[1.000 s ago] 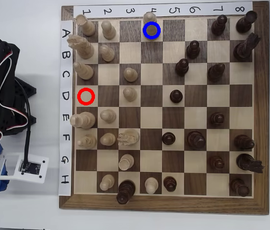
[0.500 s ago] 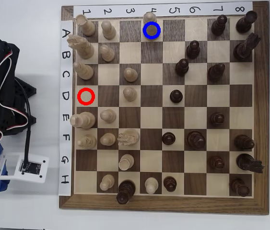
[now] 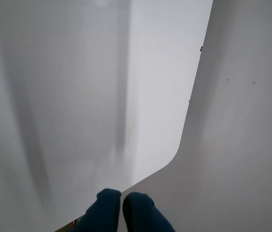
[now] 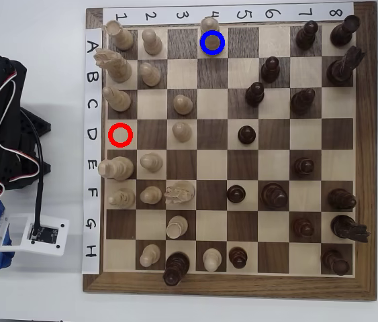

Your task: Move the piece to destination

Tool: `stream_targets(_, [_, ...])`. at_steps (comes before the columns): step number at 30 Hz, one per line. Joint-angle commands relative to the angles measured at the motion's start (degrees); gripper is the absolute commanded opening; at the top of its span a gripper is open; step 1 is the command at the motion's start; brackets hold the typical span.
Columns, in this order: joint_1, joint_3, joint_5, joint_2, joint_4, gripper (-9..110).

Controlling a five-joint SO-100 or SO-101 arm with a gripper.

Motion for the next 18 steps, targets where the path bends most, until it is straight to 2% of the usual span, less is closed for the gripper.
stream_targets(1, [-1.14, -0.44, -1.14, 3.43, -1.58, 0])
stream_targets(18, [-1.05, -0.53, -1.58, 3.43, -1.05, 0])
